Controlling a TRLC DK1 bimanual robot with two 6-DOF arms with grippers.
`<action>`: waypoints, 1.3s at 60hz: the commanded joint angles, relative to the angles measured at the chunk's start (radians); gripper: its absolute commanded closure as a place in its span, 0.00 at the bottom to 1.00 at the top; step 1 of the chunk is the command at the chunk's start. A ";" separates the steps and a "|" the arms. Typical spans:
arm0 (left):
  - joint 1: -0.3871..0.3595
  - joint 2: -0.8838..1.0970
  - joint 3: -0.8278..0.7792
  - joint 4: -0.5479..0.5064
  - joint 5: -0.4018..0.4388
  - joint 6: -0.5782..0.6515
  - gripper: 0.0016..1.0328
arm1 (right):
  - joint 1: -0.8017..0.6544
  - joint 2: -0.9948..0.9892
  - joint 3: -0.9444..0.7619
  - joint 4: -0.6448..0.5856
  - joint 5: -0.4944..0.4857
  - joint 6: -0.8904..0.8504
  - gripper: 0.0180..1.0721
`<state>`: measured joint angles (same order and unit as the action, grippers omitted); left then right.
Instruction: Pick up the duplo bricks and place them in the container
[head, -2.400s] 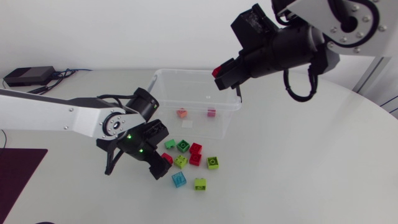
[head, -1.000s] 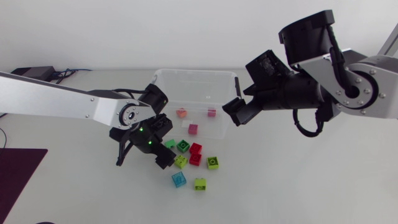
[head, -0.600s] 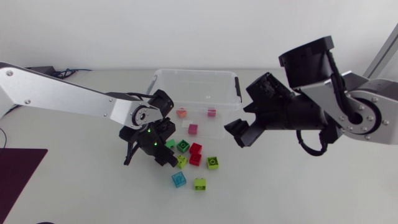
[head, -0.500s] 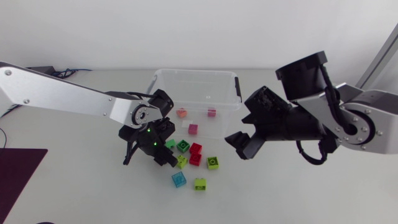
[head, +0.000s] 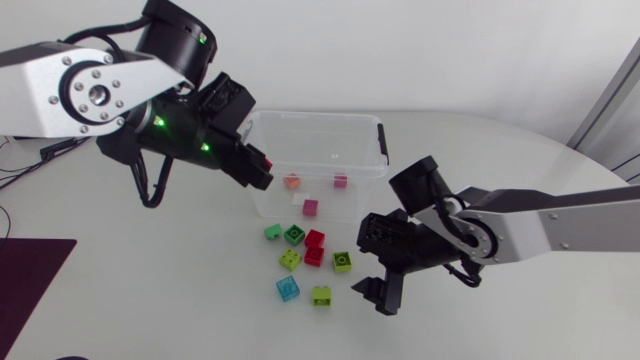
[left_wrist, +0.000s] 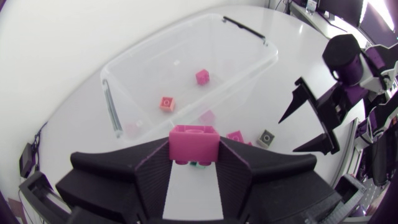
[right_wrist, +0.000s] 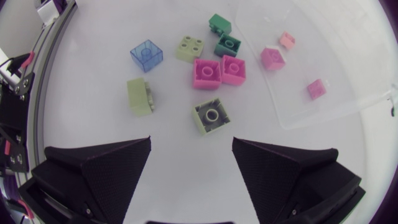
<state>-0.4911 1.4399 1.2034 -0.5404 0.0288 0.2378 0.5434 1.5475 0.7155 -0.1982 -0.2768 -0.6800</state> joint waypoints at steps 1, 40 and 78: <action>0.013 -0.001 0.064 0.025 0.026 0.024 0.78 | -0.019 0.072 0.047 0.023 -0.012 -0.070 0.10; 0.097 0.416 0.315 0.264 0.099 -0.006 0.73 | -0.013 0.255 0.160 0.029 -0.061 -0.142 0.54; 0.091 0.089 0.151 0.042 0.129 0.087 0.05 | -0.016 -0.193 0.171 -0.193 -0.064 -0.056 0.76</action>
<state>-0.3908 1.6253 1.4174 -0.4583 0.1528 0.2741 0.5465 1.3884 0.8410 -0.3660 -0.3378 -0.7570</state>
